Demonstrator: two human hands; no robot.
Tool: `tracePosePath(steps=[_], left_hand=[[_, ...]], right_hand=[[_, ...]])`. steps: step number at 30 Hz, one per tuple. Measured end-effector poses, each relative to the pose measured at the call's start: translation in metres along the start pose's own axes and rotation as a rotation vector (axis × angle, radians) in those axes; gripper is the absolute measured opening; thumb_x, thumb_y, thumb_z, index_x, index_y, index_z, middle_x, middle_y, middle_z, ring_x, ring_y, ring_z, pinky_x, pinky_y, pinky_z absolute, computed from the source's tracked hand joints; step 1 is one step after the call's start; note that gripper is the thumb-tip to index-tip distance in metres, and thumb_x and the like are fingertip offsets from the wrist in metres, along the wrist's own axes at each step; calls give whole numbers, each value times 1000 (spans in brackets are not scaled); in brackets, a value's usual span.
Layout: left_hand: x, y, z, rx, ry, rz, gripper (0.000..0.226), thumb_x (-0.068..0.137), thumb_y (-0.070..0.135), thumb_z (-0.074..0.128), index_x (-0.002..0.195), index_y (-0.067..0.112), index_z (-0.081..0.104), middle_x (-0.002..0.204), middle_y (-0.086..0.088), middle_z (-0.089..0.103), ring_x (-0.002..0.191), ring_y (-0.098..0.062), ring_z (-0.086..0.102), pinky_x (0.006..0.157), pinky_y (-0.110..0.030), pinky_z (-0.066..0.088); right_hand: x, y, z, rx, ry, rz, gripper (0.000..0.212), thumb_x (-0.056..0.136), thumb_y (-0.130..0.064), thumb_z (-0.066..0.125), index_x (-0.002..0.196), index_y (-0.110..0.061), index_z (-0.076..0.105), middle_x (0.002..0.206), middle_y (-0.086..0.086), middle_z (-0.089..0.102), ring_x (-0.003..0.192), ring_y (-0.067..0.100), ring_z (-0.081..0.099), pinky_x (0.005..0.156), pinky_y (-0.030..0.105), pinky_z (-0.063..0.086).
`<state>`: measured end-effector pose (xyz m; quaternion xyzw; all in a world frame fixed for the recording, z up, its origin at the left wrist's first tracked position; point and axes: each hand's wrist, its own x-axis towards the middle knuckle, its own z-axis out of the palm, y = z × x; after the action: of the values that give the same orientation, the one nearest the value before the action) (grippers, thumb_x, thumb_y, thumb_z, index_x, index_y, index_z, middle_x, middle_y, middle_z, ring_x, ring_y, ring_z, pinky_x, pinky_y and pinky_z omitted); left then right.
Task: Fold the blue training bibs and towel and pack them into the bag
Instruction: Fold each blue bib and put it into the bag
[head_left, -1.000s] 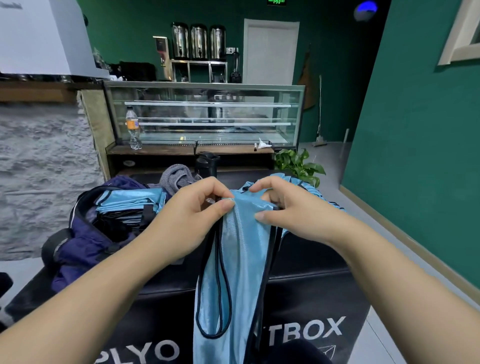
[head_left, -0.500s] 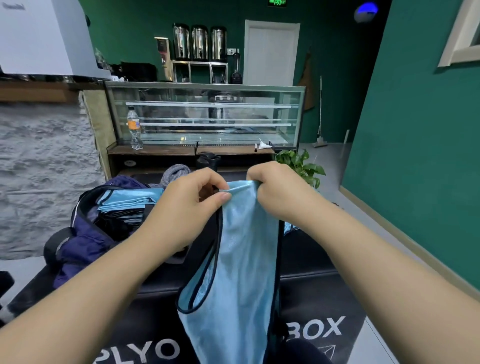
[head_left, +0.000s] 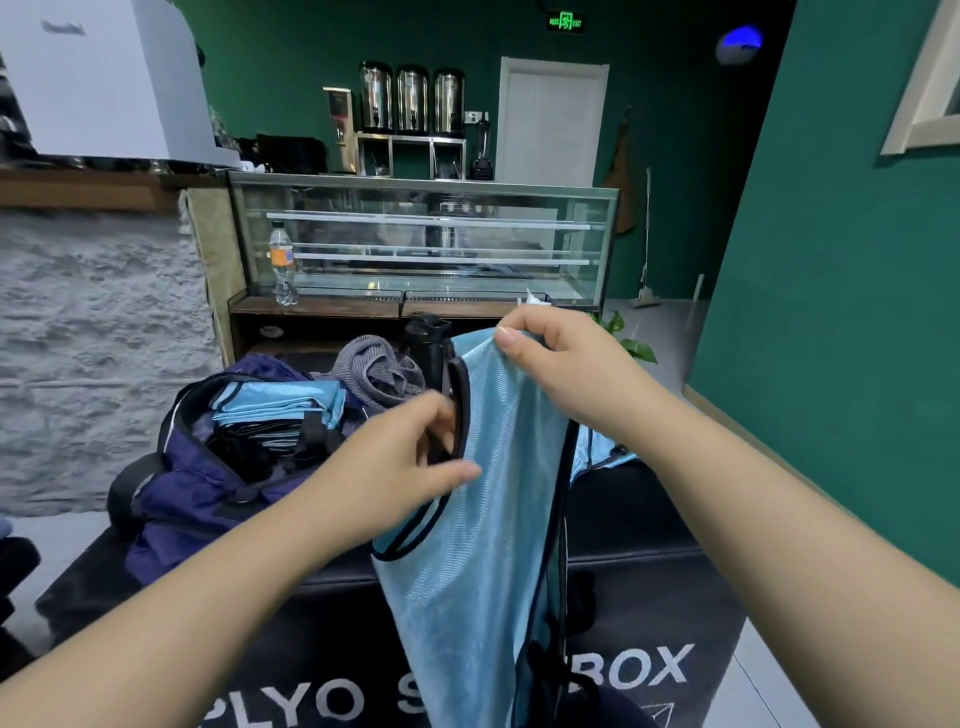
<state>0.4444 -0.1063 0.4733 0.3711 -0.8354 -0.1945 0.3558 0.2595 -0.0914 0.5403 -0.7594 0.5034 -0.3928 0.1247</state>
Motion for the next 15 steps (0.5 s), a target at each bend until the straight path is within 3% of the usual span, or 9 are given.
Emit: tracePosePath(steps=[3,7,10,12,13,15], left_hand=[[-9,-11,3,307,-221,44,27,81,41,70,84,28,48,85,12,50,84,-9,46,71,-20,34],[-17,-17,1,749,-380,87,28,88,55,52,86,28,47,85,9,37,87,-18,37,75,-31,21],[-15,-23,-9,988,-336,356,46,84,63,42,70,23,61,71,2,52,76,-18,53,66,-28,32],[-12,-26,-24,1040,-231,449,56,81,66,35,52,22,56,53,7,51,56,-15,54,50,-21,39],[-9,-25,-31,996,-195,484,57,85,66,32,52,24,52,53,10,50,55,-14,52,48,-20,41],[-4,-11,-48,843,-202,546,49,92,64,27,63,30,46,63,13,47,65,-13,49,61,-24,43]], right_hand=[[0,4,-6,-3,20,7,27,99,-29,47,73,-31,51,56,-14,45,46,-1,38,51,17,29],[-1,11,-17,27,87,25,26,100,-29,47,75,-27,53,48,-13,38,41,3,31,43,14,23],[-2,20,-29,-41,122,59,25,100,-32,46,76,-30,54,66,-7,49,53,4,38,53,20,31],[-2,26,-40,-82,102,125,25,100,-33,46,76,-30,55,70,-7,52,58,5,42,56,23,33],[-2,28,-46,-89,104,150,25,100,-33,47,77,-28,56,70,-6,52,59,6,42,56,24,33],[2,27,-59,-85,186,166,24,100,-31,47,83,-20,60,74,-3,53,62,7,43,58,25,34]])
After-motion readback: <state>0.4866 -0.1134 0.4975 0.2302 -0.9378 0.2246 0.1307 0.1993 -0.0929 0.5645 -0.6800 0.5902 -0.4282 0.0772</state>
